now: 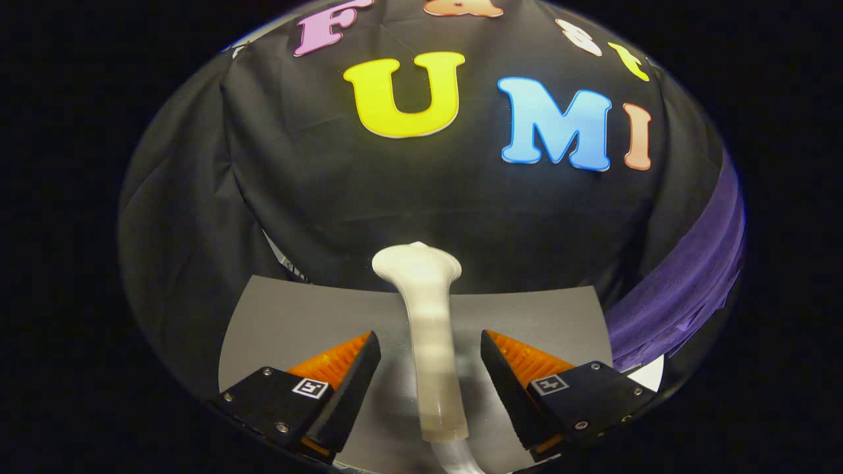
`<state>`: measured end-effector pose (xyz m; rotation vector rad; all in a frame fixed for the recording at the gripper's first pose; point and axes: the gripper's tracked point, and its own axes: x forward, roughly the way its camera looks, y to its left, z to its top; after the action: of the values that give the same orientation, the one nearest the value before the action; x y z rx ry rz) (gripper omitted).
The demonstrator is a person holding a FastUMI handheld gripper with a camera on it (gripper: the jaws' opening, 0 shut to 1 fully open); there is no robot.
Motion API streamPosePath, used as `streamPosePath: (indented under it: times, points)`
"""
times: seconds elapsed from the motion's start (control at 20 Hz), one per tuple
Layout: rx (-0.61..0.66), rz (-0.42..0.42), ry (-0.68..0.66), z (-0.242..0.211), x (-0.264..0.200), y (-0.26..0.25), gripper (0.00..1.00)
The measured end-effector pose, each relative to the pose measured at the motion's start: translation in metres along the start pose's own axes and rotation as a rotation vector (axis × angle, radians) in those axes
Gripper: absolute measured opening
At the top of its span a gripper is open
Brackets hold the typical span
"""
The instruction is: Iron the clothes twice with a garment steamer, once on the left side and once on the right side.
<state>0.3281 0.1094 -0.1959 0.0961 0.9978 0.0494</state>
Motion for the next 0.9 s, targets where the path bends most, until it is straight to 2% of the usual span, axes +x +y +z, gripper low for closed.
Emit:
streamPosePath:
  times: [0.3,0.4,0.5,0.55,0.65,0.9]
  points:
    - [0.061,0.0,0.069,-0.003,0.031,-0.004,0.94]
    - [0.066,-0.019,0.103,-0.013,0.037,-0.008,0.88]
    - [0.058,-0.061,0.106,-0.018,0.041,-0.013,0.78]
    - [0.047,-0.077,0.088,-0.015,0.038,-0.014,0.67]
    - [0.019,-0.09,0.072,-0.017,0.035,-0.012,0.53]
    - [0.094,-0.1,-0.036,-0.021,0.034,-0.017,0.46]
